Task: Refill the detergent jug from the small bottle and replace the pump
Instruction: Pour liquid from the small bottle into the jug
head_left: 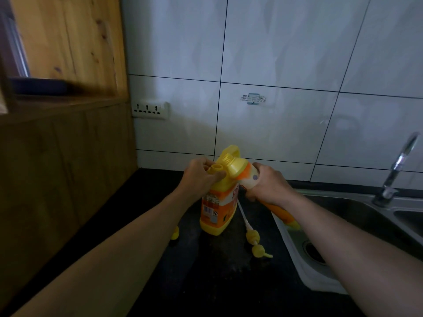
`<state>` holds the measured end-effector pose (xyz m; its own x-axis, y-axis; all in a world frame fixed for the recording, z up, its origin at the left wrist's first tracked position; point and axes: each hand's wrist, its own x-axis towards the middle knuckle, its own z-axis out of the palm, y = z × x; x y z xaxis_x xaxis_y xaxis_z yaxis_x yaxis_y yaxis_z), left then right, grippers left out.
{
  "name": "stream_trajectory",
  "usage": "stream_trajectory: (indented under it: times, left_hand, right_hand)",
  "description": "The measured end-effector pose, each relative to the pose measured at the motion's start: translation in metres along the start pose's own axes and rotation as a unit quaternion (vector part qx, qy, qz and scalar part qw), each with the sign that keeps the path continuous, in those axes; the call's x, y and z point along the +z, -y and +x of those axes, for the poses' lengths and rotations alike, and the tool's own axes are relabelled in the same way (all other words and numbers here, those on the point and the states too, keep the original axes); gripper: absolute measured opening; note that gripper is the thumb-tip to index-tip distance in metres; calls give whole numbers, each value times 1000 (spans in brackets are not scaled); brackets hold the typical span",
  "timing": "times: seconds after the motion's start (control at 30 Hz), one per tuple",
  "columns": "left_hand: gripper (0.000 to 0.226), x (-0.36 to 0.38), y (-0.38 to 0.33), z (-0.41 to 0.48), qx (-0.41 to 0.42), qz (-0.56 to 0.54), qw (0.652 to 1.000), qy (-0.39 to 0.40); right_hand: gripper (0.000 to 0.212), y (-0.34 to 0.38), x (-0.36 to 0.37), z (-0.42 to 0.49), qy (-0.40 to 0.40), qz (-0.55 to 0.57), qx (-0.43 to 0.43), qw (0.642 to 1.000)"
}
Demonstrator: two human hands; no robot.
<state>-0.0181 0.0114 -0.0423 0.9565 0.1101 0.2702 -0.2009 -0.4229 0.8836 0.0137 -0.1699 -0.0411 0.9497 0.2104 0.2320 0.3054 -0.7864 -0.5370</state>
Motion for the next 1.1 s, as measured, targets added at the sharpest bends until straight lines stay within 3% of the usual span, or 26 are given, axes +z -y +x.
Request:
stream_trajectory:
  times: [1.1]
  left_hand:
    - [33, -1, 4, -5, 21, -16, 1000, 13]
  right_hand:
    - [46, 8, -15, 6, 39, -111, 18, 993]
